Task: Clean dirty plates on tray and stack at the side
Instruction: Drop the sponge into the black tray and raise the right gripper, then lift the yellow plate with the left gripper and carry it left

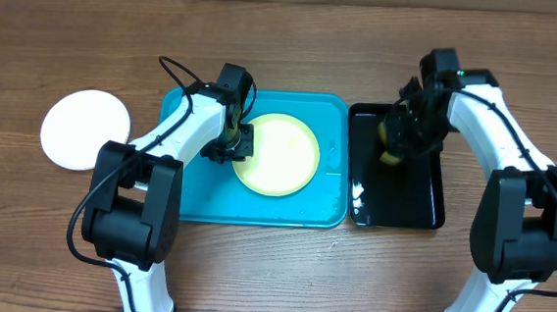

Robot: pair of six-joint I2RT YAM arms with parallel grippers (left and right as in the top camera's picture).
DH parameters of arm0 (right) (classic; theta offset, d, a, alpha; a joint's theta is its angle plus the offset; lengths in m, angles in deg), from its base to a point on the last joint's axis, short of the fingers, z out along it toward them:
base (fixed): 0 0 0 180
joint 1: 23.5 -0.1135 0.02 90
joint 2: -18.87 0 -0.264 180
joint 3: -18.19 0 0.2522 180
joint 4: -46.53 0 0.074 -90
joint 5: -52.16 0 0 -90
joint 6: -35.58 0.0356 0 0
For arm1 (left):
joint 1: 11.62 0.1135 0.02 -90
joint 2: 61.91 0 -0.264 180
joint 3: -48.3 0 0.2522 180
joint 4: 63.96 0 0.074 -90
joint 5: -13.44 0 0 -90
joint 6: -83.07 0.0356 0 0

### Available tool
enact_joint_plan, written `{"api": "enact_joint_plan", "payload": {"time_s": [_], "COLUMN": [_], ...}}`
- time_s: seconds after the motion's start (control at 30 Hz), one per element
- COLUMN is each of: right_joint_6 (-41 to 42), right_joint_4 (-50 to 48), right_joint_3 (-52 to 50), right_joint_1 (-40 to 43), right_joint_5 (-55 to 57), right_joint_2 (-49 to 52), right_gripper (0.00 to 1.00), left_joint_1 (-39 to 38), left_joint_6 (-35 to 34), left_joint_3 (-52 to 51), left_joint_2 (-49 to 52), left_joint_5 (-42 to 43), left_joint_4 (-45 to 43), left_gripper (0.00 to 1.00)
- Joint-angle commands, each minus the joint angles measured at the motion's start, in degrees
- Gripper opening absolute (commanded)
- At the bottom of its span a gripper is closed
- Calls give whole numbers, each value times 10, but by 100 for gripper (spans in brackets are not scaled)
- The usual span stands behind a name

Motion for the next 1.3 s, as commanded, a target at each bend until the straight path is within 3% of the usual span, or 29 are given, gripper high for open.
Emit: {"api": "enact_joint_plan", "payload": {"time_s": [0.0,0.07,0.13,0.23,0.37,0.47,0.57,0.77,1.0,1.23,1.27], "right_joint_6": [14,14,14,14,30,44,67,68,68,68,68], "right_joint_4": [-24,-31,-31,-7,65,105,132,80,65,65,65], "right_joint_3": [-30,-37,-36,1,112,192,248,259,259,259,259], "right_joint_1": [-6,-7,-6,0,32,76,131,237,288,295,295], "right_joint_5": [28,27,27,15,9,10,10,10,10,10,10], "right_joint_2": [-10,-10,-11,-11,-11,-11,-11,-11,-11,-11,-11], "right_gripper": [17,45,61,71,76,100,100,100,100,100,100], "left_joint_1": [-1,-1,-1,-1,0,0,-1,-7,-61,-231,-286], "left_joint_6": [-1,-1,0,0,0,11,15,14,14,19,38], "left_joint_3": [-6,-6,-6,-6,-5,7,31,103,197,230,230], "left_joint_2": [3,3,3,3,3,2,-6,-64,-122,-122,-112], "left_joint_5": [-9,-9,-9,-9,-9,-9,-24,-63,-130,-341,-423], "left_joint_4": [0,0,0,0,-4,1,28,59,68,29,16], "left_gripper": [25,30,32,32,19,12,4,4,4,4,4]}}
